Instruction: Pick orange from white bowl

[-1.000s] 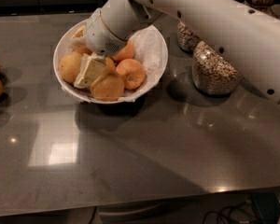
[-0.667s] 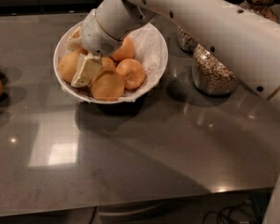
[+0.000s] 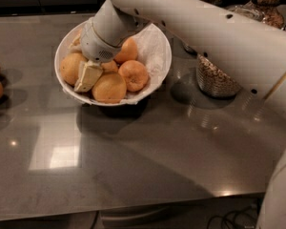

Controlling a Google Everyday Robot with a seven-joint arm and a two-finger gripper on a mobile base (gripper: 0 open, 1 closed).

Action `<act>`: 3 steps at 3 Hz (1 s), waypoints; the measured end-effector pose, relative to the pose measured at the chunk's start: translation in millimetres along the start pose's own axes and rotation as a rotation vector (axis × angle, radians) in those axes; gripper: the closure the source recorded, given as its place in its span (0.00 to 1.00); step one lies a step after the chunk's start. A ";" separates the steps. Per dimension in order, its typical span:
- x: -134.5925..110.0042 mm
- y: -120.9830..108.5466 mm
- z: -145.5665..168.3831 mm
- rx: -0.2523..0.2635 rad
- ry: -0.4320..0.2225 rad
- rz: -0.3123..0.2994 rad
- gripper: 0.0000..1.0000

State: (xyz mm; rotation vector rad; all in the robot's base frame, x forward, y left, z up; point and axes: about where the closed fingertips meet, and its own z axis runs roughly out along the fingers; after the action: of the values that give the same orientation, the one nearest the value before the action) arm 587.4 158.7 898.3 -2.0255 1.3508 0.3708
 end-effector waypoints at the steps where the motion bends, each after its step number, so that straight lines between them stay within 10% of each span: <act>1: -1.3 -0.7 -1.7 0.000 0.000 0.000 0.52; 2: -1.4 -0.7 -1.6 0.000 0.000 0.000 1.00; 3: -1.4 -0.7 -1.7 0.000 -0.001 0.000 1.00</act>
Offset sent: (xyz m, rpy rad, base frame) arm 0.0000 0.0000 0.0022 0.0000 0.0000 0.0000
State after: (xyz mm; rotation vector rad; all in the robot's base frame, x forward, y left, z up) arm 587.2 158.7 900.6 -2.0254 1.3504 0.3714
